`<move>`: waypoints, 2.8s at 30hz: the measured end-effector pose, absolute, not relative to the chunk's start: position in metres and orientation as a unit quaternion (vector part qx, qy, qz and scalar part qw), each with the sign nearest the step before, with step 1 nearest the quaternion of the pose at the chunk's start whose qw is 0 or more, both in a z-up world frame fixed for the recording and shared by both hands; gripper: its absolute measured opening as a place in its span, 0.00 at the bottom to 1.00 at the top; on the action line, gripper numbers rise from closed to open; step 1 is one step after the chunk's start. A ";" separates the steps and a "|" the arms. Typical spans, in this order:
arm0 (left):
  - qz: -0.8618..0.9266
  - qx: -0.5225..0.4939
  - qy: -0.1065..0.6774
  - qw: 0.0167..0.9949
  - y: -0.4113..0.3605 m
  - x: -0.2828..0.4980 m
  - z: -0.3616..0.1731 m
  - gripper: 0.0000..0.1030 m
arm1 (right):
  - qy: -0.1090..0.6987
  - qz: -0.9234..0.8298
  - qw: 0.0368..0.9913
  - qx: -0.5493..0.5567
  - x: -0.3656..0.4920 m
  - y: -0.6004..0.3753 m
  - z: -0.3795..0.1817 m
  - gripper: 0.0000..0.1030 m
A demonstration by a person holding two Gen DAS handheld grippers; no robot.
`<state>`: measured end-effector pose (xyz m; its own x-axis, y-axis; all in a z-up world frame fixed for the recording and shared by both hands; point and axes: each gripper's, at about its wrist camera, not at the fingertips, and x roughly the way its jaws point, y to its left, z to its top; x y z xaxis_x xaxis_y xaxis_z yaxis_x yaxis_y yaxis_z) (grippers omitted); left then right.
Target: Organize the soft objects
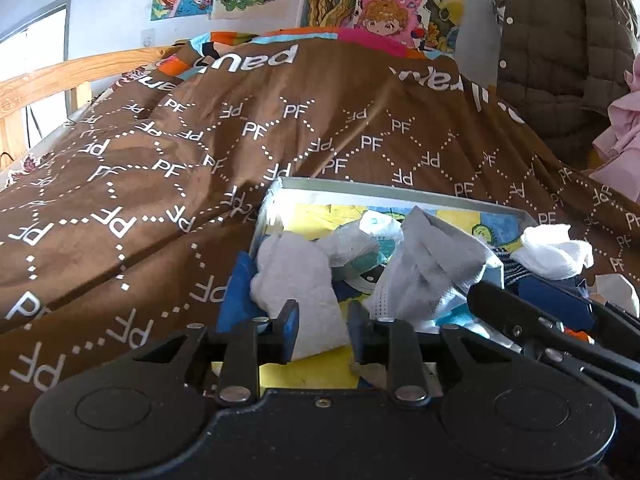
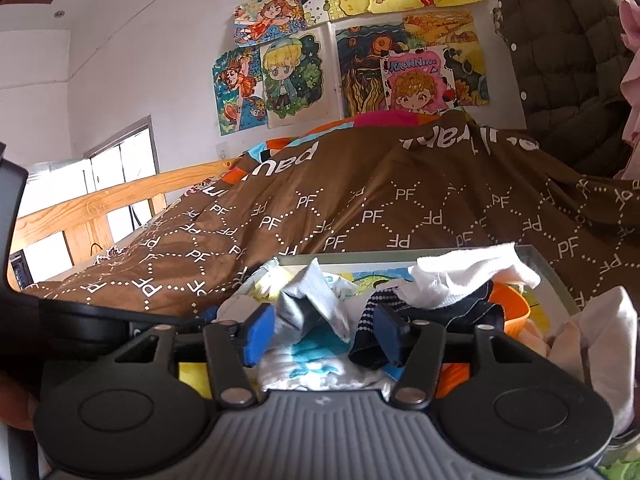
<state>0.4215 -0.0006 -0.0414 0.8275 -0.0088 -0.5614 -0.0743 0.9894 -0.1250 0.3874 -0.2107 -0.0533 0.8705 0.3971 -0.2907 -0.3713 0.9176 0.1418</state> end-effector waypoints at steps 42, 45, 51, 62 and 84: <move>0.054 -0.057 0.143 0.987 0.006 0.205 0.066 0.99 | 0.113 0.159 0.979 0.051 0.224 -0.252 0.051 1.00; 0.056 -0.059 0.142 0.987 0.006 0.192 0.064 0.99 | 0.117 0.157 0.979 0.058 0.210 -0.253 0.049 1.00; 0.057 -0.059 0.139 0.987 0.006 0.169 0.058 0.99 | 0.129 0.147 0.979 0.065 0.184 -0.257 0.040 1.00; 0.045 -0.054 0.137 0.988 -0.001 0.145 0.055 0.99 | 0.128 0.137 0.980 0.067 0.154 -0.261 0.033 1.00; 0.054 -0.045 0.144 0.987 0.012 0.131 0.034 0.99 | 0.111 0.104 0.987 0.055 0.146 -0.250 0.017 1.00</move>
<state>0.1310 0.0119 0.0344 0.9526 0.0946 -0.2891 -0.1203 0.9901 -0.0725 0.1455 -0.2501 0.0172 0.9540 0.2171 -0.2069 -0.1930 0.9724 0.1308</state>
